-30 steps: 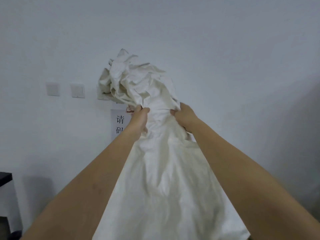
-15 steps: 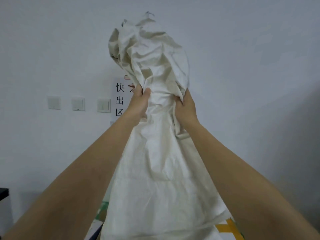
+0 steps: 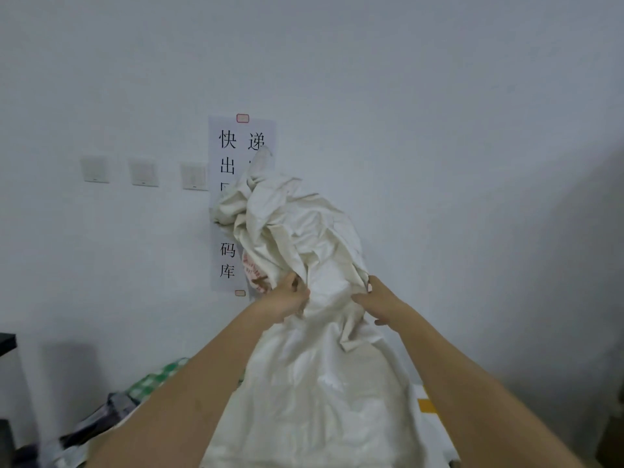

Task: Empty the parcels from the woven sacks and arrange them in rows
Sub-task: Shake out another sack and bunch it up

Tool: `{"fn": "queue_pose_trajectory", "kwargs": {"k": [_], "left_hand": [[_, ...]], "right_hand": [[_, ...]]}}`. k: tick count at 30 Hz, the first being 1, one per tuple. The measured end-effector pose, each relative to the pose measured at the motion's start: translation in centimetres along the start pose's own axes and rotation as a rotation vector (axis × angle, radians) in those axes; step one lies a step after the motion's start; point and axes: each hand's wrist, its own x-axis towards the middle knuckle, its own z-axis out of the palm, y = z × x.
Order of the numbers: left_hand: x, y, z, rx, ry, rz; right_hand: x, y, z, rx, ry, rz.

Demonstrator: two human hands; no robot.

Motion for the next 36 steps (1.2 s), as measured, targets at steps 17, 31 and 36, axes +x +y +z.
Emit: {"fn": "queue_pose_trajectory", "kwargs": {"k": [17, 31, 36], "left_hand": [[-7.4, -3.2, 2.1, 0.185, -0.2, 0.091], [-14.4, -5.4, 4.6, 0.144, 0.052, 0.25], [-16.8, -5.6, 4.8, 0.136, 0.023, 0.264]], "right_hand": [[-7.3, 2.2, 2.7, -0.345, 0.006, -0.232], [-15.0, 3.4, 2.3, -0.498, -0.063, -0.38], [-16.9, 3.5, 1.5, -0.512, -0.24, -0.316]]}}
